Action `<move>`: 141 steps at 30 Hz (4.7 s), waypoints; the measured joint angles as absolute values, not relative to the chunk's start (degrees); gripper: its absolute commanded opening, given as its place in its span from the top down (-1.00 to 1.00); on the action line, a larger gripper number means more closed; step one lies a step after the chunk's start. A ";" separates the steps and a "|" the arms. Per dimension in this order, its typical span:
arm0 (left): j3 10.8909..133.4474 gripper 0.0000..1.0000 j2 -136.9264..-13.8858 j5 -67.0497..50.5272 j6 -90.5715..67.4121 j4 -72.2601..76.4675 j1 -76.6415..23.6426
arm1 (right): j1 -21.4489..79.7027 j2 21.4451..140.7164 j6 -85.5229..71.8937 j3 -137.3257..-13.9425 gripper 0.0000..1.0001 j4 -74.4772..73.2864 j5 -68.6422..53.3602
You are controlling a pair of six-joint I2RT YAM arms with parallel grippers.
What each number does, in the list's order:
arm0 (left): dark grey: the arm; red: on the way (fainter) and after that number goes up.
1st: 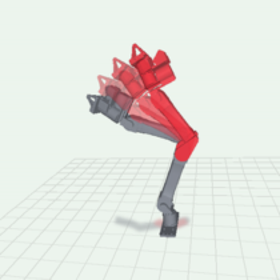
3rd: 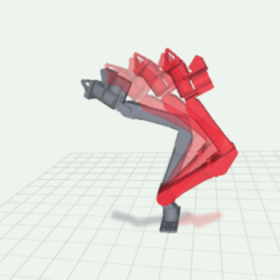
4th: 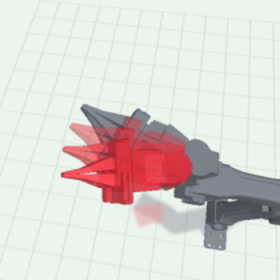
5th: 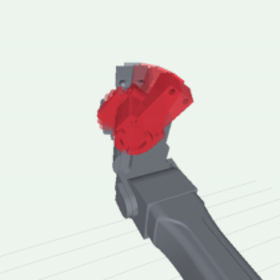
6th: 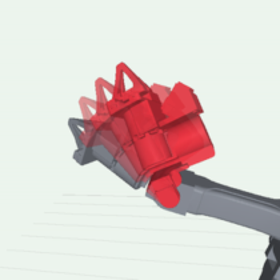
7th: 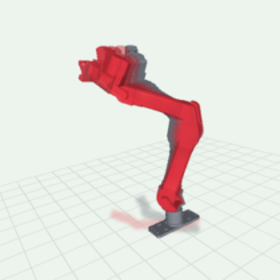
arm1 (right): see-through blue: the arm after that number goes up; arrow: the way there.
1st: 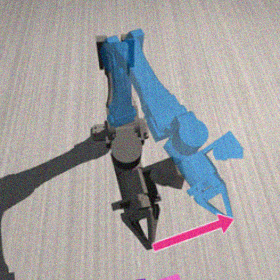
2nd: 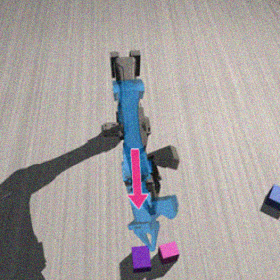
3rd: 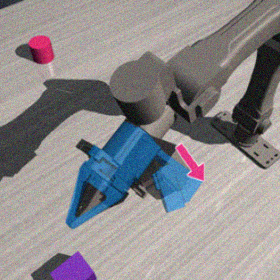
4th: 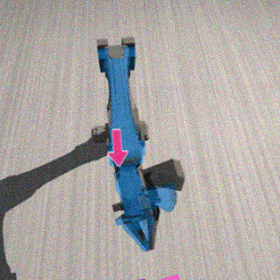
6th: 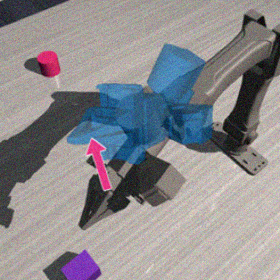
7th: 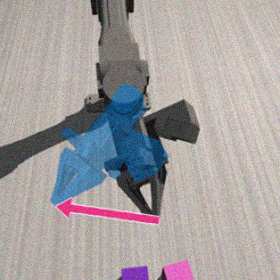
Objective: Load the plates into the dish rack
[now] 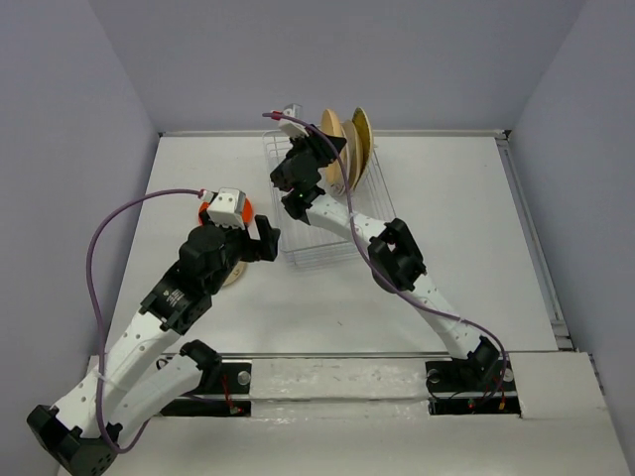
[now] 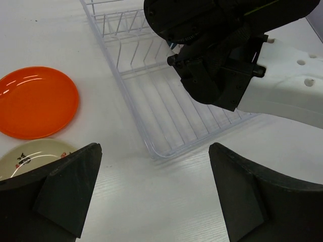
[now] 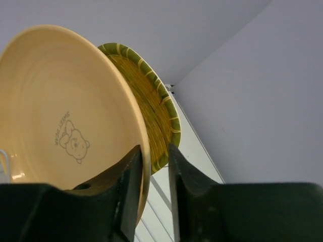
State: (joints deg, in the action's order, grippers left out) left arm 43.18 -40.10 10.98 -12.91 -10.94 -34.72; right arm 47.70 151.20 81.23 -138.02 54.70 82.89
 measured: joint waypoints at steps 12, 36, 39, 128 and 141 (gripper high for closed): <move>43.09 -0.98 -41.50 9.87 -12.91 -10.44 -33.12 | 47.86 151.44 79.24 -137.73 -0.53 55.46 81.41; 43.09 -0.98 -48.03 0.30 -17.08 -7.14 -18.76 | 45.63 81.58 -5.65 -84.18 -0.51 -4.14 6.31; 42.57 -0.98 -51.99 -6.85 -19.77 -4.14 -11.53 | 44.16 70.46 -13.58 -67.61 -0.46 3.79 -12.08; 30.20 0.49 -43.70 -45.21 -43.00 24.32 7.14 | 44.64 93.54 -29.78 -80.44 0.86 -4.14 -17.89; 30.39 -0.98 -37.89 -36.73 -29.80 8.29 5.34 | 44.97 98.74 -26.61 -95.33 0.86 -15.22 6.68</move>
State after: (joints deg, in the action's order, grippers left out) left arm 30.39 -37.89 -36.73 -29.80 8.29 5.34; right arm 44.97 98.74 -26.61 -95.33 -15.22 6.68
